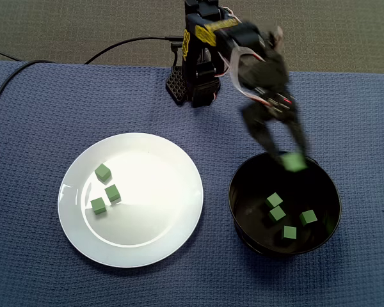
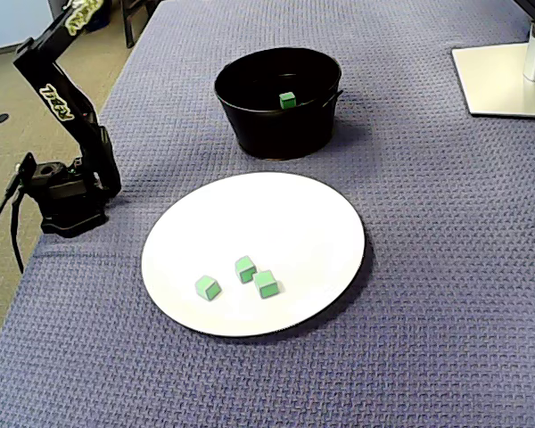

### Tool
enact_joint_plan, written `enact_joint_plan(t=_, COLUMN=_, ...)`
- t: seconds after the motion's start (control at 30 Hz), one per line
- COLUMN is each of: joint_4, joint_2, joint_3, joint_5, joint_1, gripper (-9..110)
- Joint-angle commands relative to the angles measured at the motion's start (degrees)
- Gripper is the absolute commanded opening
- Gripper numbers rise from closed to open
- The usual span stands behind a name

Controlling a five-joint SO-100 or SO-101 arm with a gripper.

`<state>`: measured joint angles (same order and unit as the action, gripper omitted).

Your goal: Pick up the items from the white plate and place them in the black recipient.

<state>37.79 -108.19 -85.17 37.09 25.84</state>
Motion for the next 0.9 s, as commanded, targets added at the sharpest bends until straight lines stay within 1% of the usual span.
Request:
enact_joint_plan(t=0.0, joint_4=-15.4, joint_2=3.3, joint_3=-14.4, joint_5=-3.2, joint_1=5.8, gripper=0)
enact_joint_plan(t=0.1, joint_4=-22.2, joint_2=9.5, joint_3=-21.0, joint_5=-4.8, joint_1=6.2, gripper=0)
enact_joint_plan(t=0.23, joint_4=-25.8, joint_2=16.0, joint_3=-23.6, joint_5=-6.4, joint_1=4.7, gripper=0)
enact_joint_plan(t=0.27, joint_4=-25.8, joint_2=16.7, joint_3=-23.6, joint_5=-6.9, joint_1=4.5, gripper=3)
enact_joint_plan(t=0.3, joint_4=-25.6, joint_2=17.1, joint_3=-23.7, joint_5=-7.8, joint_1=4.2, gripper=10)
enact_joint_plan(t=0.37, joint_4=-24.4, joint_2=16.7, joint_3=-24.2, joint_5=-8.4, joint_1=4.1, gripper=22)
enact_joint_plan(t=0.4, joint_4=-23.5, joint_2=16.0, joint_3=-24.3, joint_5=-7.9, joint_1=4.0, gripper=24)
enact_joint_plan(t=0.47, joint_4=-19.9, joint_2=13.4, joint_3=-23.7, joint_5=-3.7, joint_1=3.3, gripper=26)
enact_joint_plan(t=0.53, joint_4=-11.2, joint_2=9.7, joint_3=-19.6, joint_5=2.6, joint_1=0.9, gripper=27)
enact_joint_plan(t=0.6, joint_4=-1.4, joint_2=5.4, joint_3=-13.9, joint_5=11.8, joint_1=-4.1, gripper=26)
enact_joint_plan(t=0.67, joint_4=8.4, joint_2=2.4, joint_3=-7.2, joint_5=20.7, joint_1=-11.6, gripper=24)
enact_joint_plan(t=0.7, joint_4=12.3, joint_2=1.2, joint_3=-4.0, joint_5=23.4, joint_1=-16.2, gripper=24)
enact_joint_plan(t=0.77, joint_4=18.3, joint_2=-0.1, joint_3=1.5, joint_5=25.7, joint_1=-26.4, gripper=23)
enact_joint_plan(t=0.87, joint_4=23.3, joint_2=1.2, joint_3=7.9, joint_5=26.2, joint_1=-42.6, gripper=23)
